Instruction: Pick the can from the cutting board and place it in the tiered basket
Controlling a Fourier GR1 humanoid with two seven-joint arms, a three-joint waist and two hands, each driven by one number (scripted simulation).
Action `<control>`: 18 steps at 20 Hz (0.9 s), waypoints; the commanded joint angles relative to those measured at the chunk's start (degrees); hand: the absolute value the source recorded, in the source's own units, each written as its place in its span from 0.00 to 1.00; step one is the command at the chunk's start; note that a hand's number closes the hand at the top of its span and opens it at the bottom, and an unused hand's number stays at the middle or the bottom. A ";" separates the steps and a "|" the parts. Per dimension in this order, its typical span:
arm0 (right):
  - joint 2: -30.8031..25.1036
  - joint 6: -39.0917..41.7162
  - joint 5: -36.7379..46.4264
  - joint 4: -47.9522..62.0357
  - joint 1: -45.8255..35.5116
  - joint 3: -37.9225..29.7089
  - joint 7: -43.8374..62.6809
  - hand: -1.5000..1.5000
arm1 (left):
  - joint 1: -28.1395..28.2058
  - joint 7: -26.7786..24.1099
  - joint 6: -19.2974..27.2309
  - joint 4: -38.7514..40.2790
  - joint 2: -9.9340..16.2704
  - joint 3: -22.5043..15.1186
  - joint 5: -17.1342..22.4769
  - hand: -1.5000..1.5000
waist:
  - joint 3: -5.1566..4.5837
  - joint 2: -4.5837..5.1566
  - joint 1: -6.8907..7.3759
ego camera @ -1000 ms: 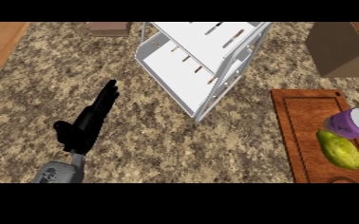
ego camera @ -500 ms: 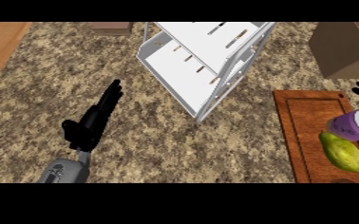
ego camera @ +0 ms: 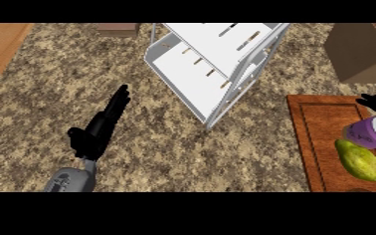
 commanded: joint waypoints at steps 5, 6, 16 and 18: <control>6.34 2.01 7.22 6.44 -5.72 0.34 0.54 0.00 | -0.72 0.69 -2.85 -0.11 0.45 3.76 -0.28 0.50 | -0.02 -0.02 0.10; 4.34 2.94 6.10 5.29 -2.83 -3.48 -2.04 0.00 | -1.98 -0.40 -1.58 2.38 -2.25 2.76 -1.81 0.50 | -0.03 -0.06 -0.25; 9.90 -3.08 15.19 15.16 -4.13 -1.66 -9.26 0.00 | -1.80 1.19 -2.42 1.41 -3.22 5.12 -3.41 0.50 | -0.02 -0.03 -0.14; 11.74 -5.05 17.69 19.72 -7.02 -0.14 -9.38 0.00 | 3.04 0.55 -4.03 -1.87 -2.35 4.01 -3.58 0.50 | -0.01 -0.03 0.19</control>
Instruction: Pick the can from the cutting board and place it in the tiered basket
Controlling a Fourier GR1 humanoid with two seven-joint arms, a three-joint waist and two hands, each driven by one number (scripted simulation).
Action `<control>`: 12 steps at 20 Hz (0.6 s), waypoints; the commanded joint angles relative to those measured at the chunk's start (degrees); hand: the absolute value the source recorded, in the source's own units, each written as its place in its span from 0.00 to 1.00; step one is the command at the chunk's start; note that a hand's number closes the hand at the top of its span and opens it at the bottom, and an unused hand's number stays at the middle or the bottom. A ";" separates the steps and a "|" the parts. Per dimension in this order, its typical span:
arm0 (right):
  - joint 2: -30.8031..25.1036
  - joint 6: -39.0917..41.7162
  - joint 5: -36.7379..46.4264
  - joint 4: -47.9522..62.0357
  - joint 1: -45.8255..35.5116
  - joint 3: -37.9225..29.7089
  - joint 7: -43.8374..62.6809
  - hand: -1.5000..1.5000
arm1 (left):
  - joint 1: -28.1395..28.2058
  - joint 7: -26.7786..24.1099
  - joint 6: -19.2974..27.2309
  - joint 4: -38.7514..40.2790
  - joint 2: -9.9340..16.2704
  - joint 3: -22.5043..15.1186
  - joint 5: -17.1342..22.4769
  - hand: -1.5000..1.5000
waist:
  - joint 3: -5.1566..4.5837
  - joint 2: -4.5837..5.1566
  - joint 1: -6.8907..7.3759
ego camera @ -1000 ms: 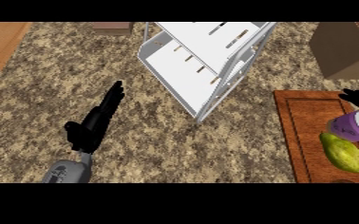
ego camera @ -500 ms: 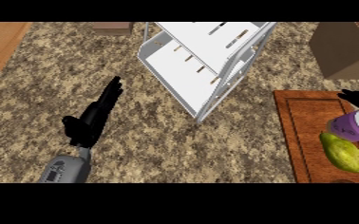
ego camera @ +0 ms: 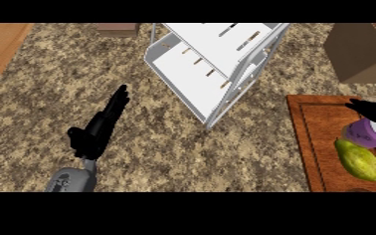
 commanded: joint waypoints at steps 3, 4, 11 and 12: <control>2.87 0.01 3.31 7.24 -5.87 0.47 -2.95 0.00 | -2.03 -0.87 -3.33 2.66 1.59 3.64 0.80 0.50 | 0.02 0.07 0.06; 3.16 -1.53 0.82 4.81 -1.75 -1.83 -4.84 1.00 | -0.25 2.80 -2.54 -1.86 0.83 2.11 0.72 0.50 | 0.03 -0.02 -0.12; 6.84 -6.22 0.11 7.53 -4.79 -2.47 -10.29 1.00 | -0.98 8.89 0.55 -8.19 -1.56 0.51 -0.94 0.50 | 0.06 -0.02 0.13; 4.67 -2.97 -1.23 1.82 -1.17 -4.57 -11.08 1.00 | 1.59 3.22 -1.16 -4.40 -1.82 0.86 -1.29 0.50 | 0.02 -0.06 -0.23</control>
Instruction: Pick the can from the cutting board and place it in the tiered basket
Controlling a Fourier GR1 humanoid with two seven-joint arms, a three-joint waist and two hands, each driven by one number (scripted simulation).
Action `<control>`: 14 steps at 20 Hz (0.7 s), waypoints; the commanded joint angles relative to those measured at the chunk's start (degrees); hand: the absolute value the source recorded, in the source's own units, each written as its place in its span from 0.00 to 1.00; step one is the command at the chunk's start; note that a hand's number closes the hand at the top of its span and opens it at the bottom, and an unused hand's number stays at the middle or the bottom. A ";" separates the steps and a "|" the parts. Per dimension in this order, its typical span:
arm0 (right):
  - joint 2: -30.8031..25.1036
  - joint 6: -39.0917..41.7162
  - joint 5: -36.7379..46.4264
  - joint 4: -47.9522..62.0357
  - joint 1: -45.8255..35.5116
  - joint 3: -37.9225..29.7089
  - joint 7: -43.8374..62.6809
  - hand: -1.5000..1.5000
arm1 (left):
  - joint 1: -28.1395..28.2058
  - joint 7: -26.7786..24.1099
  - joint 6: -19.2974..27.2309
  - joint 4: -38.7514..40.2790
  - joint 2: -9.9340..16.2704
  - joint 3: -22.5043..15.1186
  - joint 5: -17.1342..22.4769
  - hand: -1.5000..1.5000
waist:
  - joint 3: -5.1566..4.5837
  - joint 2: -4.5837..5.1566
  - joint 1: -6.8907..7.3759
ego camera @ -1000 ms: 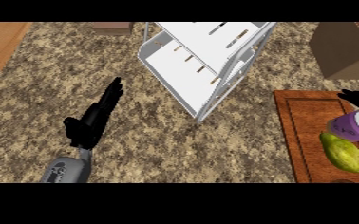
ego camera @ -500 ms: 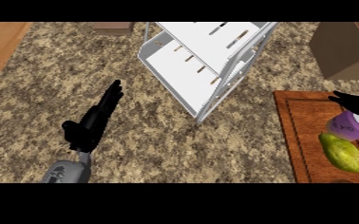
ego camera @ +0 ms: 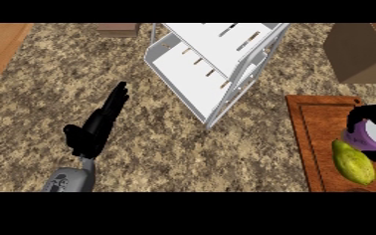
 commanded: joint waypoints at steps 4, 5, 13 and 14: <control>1.71 0.87 0.67 -0.50 -0.57 -2.66 -2.39 1.00 | 1.88 -0.25 -1.75 -0.66 -0.47 1.45 -0.48 0.50 | 0.19 0.11 -0.04; 6.34 -1.22 1.06 -3.99 2.76 -3.34 9.25 1.00 | -0.93 3.02 -0.14 -2.16 0.00 1.77 0.11 0.50 | 0.17 -0.06 -0.62; 20.92 -10.72 4.26 -9.69 13.25 -13.78 41.98 1.00 | 3.04 -0.07 0.77 -0.63 1.64 5.13 1.12 0.50 | -0.40 -1.63 -6.86; 22.29 -11.63 5.30 -12.87 14.31 -13.49 44.46 1.00 | 4.88 -0.86 0.27 -0.29 2.38 4.75 0.39 0.50 | -0.49 -1.72 -6.47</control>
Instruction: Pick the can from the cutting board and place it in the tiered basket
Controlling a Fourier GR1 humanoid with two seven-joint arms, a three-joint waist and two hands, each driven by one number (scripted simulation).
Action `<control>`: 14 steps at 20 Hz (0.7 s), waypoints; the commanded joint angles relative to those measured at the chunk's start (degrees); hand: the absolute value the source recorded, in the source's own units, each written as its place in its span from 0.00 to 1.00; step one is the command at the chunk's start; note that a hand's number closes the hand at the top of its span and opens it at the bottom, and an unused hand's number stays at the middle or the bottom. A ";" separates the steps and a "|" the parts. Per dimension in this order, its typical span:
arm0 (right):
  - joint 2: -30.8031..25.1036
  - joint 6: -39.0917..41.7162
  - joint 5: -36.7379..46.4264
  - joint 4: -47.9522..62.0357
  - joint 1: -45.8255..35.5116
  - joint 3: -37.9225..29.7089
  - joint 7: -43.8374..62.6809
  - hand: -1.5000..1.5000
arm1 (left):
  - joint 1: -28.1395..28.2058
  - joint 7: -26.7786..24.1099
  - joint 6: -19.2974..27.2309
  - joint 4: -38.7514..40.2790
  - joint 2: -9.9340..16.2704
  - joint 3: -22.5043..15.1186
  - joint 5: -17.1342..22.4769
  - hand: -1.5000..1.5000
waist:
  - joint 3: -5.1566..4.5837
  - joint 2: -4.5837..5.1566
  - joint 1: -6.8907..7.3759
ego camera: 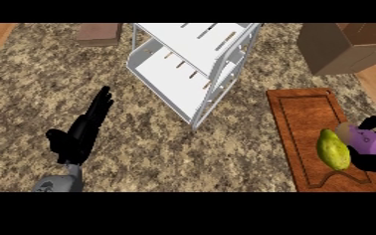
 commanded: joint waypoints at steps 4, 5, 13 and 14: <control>17.57 -7.57 2.13 -18.50 5.14 0.51 20.14 1.00 | 1.14 -0.51 -0.50 -0.15 0.75 0.66 0.35 0.50 | 1.12 0.28 0.14; 20.27 -7.45 1.85 -22.14 5.32 2.02 21.67 1.00 | 0.72 0.09 -0.37 -0.42 -0.25 -0.97 -0.45 0.50 | 1.19 0.38 0.33; 23.80 -8.67 8.99 -50.97 2.82 19.04 40.28 1.00 | -0.04 -0.32 -0.75 -0.05 -2.01 -3.41 -1.51 0.50 | 1.35 1.40 3.99; 23.83 -5.19 11.63 -53.19 -0.46 21.14 44.01 1.00 | -1.12 0.44 -0.87 -1.25 -0.74 -2.50 -1.34 0.50 | 1.28 1.39 4.75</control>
